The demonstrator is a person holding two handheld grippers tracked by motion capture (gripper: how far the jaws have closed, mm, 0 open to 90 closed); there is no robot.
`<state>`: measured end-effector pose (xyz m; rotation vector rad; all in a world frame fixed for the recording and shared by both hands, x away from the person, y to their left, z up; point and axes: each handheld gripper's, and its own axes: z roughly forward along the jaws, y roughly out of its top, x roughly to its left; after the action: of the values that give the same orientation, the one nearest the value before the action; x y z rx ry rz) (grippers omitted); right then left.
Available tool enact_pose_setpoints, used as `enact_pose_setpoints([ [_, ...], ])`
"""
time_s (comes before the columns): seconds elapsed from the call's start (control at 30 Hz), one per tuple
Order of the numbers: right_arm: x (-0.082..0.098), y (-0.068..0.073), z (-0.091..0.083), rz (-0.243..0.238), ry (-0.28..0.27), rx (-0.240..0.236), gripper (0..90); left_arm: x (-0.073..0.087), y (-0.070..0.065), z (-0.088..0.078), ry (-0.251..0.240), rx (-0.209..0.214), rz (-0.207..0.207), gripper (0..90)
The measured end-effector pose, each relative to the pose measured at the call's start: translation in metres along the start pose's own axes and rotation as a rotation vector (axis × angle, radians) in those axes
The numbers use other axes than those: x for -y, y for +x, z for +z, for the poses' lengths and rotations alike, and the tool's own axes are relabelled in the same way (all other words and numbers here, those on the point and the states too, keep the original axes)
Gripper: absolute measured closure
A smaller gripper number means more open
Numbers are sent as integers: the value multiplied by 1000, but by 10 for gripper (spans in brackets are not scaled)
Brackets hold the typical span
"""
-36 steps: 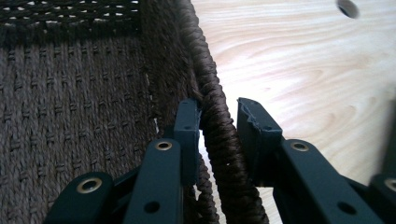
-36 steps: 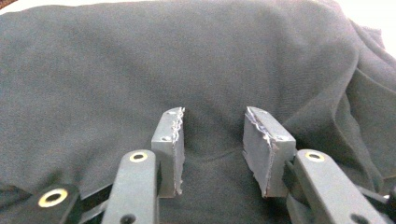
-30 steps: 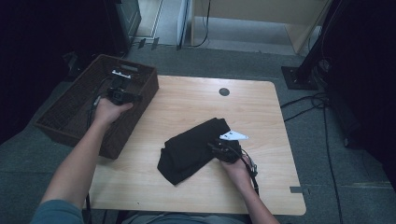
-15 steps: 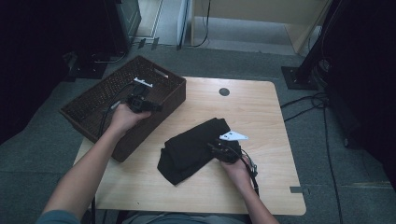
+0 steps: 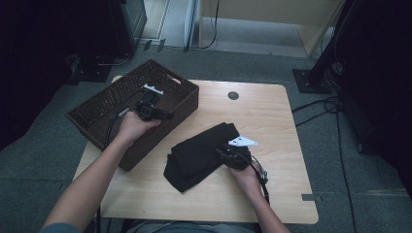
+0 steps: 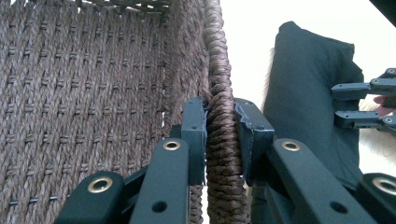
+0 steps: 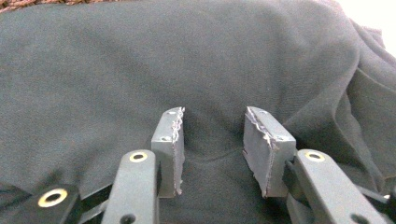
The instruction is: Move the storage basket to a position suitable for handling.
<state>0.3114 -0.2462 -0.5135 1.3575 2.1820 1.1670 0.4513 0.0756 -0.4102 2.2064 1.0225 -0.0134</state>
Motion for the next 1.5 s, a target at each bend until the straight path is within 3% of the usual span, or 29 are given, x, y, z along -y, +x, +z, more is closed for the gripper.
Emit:
enact_pose_setpoints([
  [0.1,0,0,0,-1,-1,-1,585,-1,2,-3,-13,13,-13,745],
  [0.2,0,0,0,-2,0,0,585,-5,2,-13,-65,34,-34,687],
  [0.33,0,0,0,-1,-2,0,585,-7,-6,-26,-105,28,-14,641],
  [0.67,1,0,0,1,-9,3,584,-6,-42,-32,-109,22,62,551],
  [0.8,1,0,0,1,-10,1,584,-3,-58,-24,-102,33,94,528],
  [1.03,2,1,-3,0,-2,-1,580,4,-76,-6,-87,61,110,508],
  [1.13,3,2,-5,-11,-3,4,579,8,-82,3,-75,49,125,489],
  [1.5,6,7,-14,13,-1,4,573,20,-92,33,-39,84,133,454],
])
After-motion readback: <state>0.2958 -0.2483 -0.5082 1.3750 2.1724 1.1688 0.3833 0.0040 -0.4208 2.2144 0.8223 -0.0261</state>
